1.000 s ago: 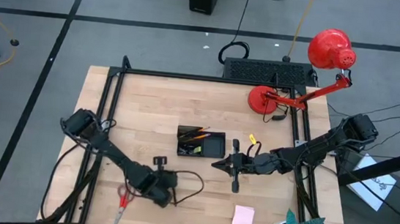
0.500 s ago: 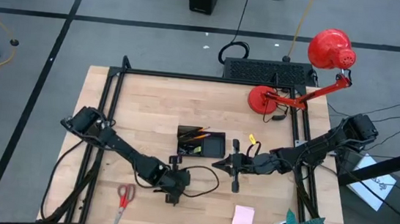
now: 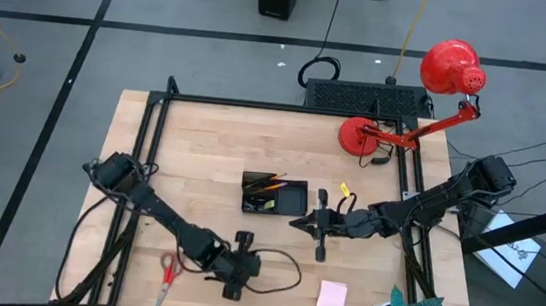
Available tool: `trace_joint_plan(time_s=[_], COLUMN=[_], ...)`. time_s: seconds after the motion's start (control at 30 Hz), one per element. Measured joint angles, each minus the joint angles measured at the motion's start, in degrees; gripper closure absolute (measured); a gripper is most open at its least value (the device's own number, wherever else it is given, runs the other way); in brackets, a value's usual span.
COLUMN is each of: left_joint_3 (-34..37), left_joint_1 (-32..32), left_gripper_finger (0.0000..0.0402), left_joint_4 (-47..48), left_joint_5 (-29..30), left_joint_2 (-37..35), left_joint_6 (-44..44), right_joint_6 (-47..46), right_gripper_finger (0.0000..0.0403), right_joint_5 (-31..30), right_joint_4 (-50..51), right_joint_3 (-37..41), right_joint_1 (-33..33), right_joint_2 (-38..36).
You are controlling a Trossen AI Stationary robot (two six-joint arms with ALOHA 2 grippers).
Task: Pick and place office supplies into organizer
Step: Put the black pen into the desk organizer
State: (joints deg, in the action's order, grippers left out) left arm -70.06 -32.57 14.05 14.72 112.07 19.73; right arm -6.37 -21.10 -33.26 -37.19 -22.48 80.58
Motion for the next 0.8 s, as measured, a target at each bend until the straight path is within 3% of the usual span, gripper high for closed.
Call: trace_joint_plan(time_s=[0.23,0.8], left_joint_3=[-0.09,-0.26], left_joint_1=[-3.31,-7.91], left_gripper_finger=[0.0383,0.0383], left_joint_4=[2.47,23.96], left_joint_5=[0.74,2.08], left_joint_2=[3.9,3.21], left_joint_6=[5.3,19.43], right_joint_6=[-0.41,-0.52], right_gripper_finger=[0.0403,0.0403], right_joint_5=[-0.02,0.15], right_joint_4=[-0.36,-0.58], right_joint_3=[0.0,0.0], right_joint_1=[-0.04,-0.17], right_joint_2=[0.0,0.0])
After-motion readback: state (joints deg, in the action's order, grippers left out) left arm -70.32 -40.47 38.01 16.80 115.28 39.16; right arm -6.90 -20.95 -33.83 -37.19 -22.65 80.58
